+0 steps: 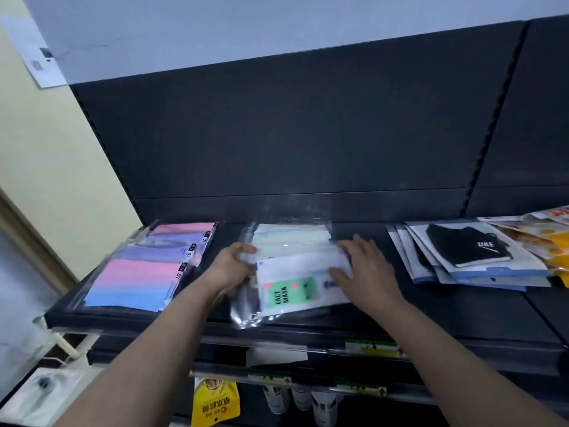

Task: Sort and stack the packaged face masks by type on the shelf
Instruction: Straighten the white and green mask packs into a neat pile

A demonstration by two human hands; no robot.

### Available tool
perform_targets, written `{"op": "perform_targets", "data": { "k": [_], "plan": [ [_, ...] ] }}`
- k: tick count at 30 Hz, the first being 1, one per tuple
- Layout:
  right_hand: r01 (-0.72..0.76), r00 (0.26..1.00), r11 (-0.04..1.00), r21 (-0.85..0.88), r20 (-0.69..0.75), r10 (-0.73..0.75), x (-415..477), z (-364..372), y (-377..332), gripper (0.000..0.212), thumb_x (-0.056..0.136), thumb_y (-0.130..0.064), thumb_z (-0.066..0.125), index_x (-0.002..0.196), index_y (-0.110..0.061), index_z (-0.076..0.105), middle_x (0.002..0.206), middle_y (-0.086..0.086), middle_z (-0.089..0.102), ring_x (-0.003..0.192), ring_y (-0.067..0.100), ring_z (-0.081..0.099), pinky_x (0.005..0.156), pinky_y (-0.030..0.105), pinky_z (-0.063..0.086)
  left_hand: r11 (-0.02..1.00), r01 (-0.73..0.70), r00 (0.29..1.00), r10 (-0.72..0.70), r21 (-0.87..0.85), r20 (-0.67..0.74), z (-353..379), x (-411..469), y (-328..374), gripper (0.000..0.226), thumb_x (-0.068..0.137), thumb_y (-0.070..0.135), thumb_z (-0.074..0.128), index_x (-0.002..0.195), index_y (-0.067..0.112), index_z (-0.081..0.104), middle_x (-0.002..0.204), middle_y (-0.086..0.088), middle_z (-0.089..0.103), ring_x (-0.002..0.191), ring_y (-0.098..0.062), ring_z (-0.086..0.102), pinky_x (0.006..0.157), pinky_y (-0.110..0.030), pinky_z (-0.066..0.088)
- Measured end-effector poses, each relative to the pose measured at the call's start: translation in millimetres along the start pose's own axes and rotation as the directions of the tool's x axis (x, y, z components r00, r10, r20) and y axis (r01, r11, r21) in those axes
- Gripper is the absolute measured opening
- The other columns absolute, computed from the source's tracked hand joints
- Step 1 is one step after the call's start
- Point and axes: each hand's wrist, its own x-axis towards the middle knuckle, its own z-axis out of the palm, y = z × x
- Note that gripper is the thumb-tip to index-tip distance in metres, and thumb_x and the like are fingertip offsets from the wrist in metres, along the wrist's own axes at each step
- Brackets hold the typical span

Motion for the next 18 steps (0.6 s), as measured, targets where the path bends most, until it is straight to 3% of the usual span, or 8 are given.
{"op": "perform_targets", "data": {
  "k": [2,5,7,10,12,14,16,18],
  "plan": [
    [-0.079,0.984,0.997,-0.014,0.157,0.08,-5,16,-3,0.078,0.086,-0.054,0.056,0.148,-0.027,0.019,0.16,0.007,0.008,0.146,0.03,0.009,0.112,0.049,0.024,0.964,-0.095,0.991,0.115,0.247,-0.068,-16,11,-8,0.043,0.084,-0.005,0.063,0.122,0.012,0.055,0.076,-0.008,0.067,0.056,-0.017,0.063,0.059,-0.026,0.05],
    [-0.11,0.981,0.994,-0.021,0.161,0.112,-12,35,-8,0.088,0.082,-0.061,0.057,0.149,-0.024,0.013,0.155,0.01,0.023,0.138,0.03,0.029,0.106,0.044,0.034,0.848,-0.176,0.969,0.238,0.5,-0.062,-19,20,-13,0.056,0.08,0.009,0.066,0.132,0.021,0.049,0.109,-0.008,0.07,0.1,-0.028,0.065,0.086,-0.035,0.051],
    [-0.135,0.984,0.99,0.024,0.117,0.132,-11,36,-10,0.093,0.078,-0.059,0.062,0.148,-0.024,0.014,0.143,0.008,0.039,0.126,0.029,0.04,0.099,0.04,0.04,0.823,-0.191,0.958,0.275,0.534,-0.081,-14,24,-16,0.062,0.078,0.017,0.07,0.135,0.021,0.046,0.113,-0.009,0.068,0.107,-0.032,0.061,0.089,-0.038,0.05],
    [-0.256,0.961,0.961,0.102,0.136,0.241,-2,32,-13,0.102,0.077,-0.06,0.064,0.151,-0.017,0.009,0.15,0.01,0.032,0.134,0.031,0.032,0.106,0.041,0.035,0.756,-0.17,0.955,0.284,0.632,-0.083,-5,36,-24,0.08,0.073,0.027,0.077,0.141,0.019,0.036,0.129,-0.012,0.057,0.121,-0.035,0.048,0.099,-0.041,0.043],
    [-0.307,0.948,0.938,0.16,0.143,0.286,5,31,-17,0.102,0.081,-0.058,0.061,0.151,-0.013,0.003,0.156,0.01,0.02,0.141,0.031,0.022,0.111,0.041,0.028,0.846,-0.142,0.97,0.222,0.514,-0.097,-1,47,-25,0.092,0.077,0.036,0.076,0.15,0.017,0.022,0.147,-0.012,0.04,0.133,-0.036,0.038,0.109,-0.045,0.035],
    [-0.302,0.948,0.94,0.158,0.152,0.279,6,35,-22,0.098,0.081,-0.055,0.062,0.151,-0.013,0.008,0.154,0.01,0.025,0.138,0.031,0.026,0.109,0.04,0.031,0.937,-0.115,0.986,0.149,0.33,-0.08,2,59,-25,0.098,0.081,0.048,0.069,0.152,0.013,0.012,0.154,-0.014,0.031,0.138,-0.035,0.036,0.111,-0.047,0.034],
    [-0.274,0.952,0.957,0.089,0.164,0.257,4,40,-28,0.094,0.076,-0.052,0.067,0.148,-0.018,0.017,0.145,0.009,0.037,0.13,0.031,0.035,0.103,0.039,0.038,0.965,-0.106,0.991,0.121,0.239,-0.051,3,69,-26,0.099,0.082,0.056,0.063,0.152,0.01,0.01,0.153,-0.016,0.032,0.134,-0.035,0.042,0.108,-0.048,0.039],
    [-0.274,0.949,0.961,0.038,0.173,0.264,5,44,-30,0.096,0.073,-0.053,0.069,0.147,-0.021,0.017,0.142,0.009,0.038,0.129,0.03,0.035,0.102,0.039,0.038,0.961,-0.087,0.993,0.106,0.263,-0.057,2,76,-24,0.095,0.083,0.06,0.058,0.151,0.01,0.013,0.15,-0.016,0.037,0.132,-0.036,0.043,0.106,-0.048,0.04]
  ]
}}
